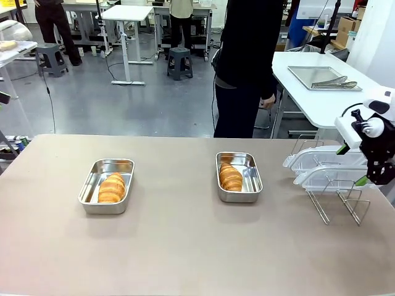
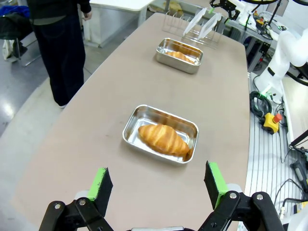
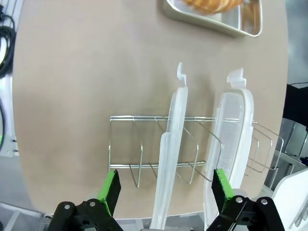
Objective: Place the bread in airtight containers.
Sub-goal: Pick up one Airtight Container lid and hand it to the human.
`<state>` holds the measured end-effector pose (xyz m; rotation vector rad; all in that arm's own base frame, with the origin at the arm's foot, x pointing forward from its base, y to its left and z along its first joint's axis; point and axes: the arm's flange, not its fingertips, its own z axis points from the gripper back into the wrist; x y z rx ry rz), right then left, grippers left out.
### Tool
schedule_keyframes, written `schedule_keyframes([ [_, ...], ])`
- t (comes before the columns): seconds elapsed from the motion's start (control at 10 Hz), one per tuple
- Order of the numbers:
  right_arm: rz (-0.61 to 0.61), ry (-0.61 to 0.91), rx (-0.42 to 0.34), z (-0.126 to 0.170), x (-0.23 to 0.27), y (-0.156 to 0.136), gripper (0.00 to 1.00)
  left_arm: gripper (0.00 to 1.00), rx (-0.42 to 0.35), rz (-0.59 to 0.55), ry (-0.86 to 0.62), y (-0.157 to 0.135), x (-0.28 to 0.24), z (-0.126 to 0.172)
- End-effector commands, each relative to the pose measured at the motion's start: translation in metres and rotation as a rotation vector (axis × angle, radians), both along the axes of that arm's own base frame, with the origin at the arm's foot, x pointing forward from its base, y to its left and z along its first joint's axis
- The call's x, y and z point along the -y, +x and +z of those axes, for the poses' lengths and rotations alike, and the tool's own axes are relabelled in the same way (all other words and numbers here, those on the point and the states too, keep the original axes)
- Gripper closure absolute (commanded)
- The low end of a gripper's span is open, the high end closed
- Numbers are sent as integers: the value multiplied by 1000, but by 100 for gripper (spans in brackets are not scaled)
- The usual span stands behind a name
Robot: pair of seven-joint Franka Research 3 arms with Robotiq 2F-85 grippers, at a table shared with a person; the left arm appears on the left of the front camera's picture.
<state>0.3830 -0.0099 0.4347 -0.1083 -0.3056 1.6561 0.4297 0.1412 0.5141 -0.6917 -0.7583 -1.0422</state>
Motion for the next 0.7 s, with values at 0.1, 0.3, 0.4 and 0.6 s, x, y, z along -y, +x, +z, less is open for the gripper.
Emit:
schedule_keyframes([
  [0.1, -52, -39, 14, -14, -5, -8, 59, 0, 22, -6, -23, 0, 1, 2],
  [0.3, -64, -45, 16, -13, -4, -8, 100, 0, 22, -6, -23, 0, 1, 2],
  [0.4, -65, -48, 15, -12, -4, -8, 100, 0, 22, -6, -23, 0, 1, 2],
  [0.6, -69, -50, 19, -10, -5, -10, 96, 0, 22, -6, -23, 0, 1, 2],
])
